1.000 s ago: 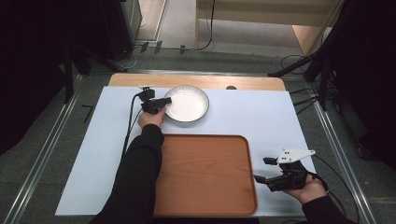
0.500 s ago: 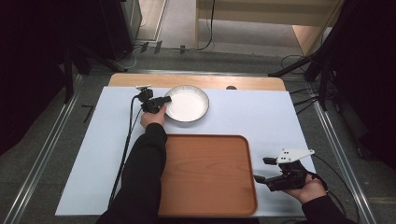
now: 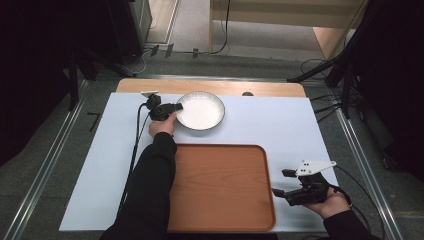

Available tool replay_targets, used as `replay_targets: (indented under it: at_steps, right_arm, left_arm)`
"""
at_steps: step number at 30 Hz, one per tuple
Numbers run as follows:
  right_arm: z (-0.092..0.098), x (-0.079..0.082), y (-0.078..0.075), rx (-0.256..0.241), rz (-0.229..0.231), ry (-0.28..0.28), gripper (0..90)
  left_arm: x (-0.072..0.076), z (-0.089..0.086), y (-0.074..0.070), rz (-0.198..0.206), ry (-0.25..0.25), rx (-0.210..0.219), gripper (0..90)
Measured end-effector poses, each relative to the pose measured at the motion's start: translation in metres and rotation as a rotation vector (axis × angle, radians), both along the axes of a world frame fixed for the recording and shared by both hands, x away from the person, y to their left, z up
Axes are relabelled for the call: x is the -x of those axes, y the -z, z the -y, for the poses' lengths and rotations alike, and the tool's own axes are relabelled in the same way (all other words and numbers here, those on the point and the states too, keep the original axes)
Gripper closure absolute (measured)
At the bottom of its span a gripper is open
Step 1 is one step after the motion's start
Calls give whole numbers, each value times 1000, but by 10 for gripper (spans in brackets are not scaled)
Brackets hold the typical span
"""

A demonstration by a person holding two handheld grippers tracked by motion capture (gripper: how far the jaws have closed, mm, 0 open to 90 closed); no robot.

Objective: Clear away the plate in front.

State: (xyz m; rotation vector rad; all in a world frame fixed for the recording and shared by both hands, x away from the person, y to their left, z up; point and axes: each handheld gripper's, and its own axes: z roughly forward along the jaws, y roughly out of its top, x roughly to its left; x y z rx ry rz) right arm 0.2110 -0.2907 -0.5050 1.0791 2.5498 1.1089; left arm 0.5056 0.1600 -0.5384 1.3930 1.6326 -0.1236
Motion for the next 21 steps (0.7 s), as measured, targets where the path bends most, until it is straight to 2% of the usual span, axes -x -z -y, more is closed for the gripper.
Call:
replay_targets:
  at_steps: [7, 13, 15, 21]
  right_arm:
    - [0, 0, 0, 0, 0, -1, 226]
    - [0, -1, 1, 0, 3, -4, 227]
    - [0, 0, 0, 0, -2, -1, 227]
    - [0, -1, 1, 1, -2, -3, 228]
  left_arm:
    - [0, -2, 0, -18, -2, 46, 841]
    - [0, -3, -2, -20, -7, 61, 834]
    - [0, -4, -4, -16, 4, 59, 833]
    - [2, -7, -11, -12, 24, 100, 832]
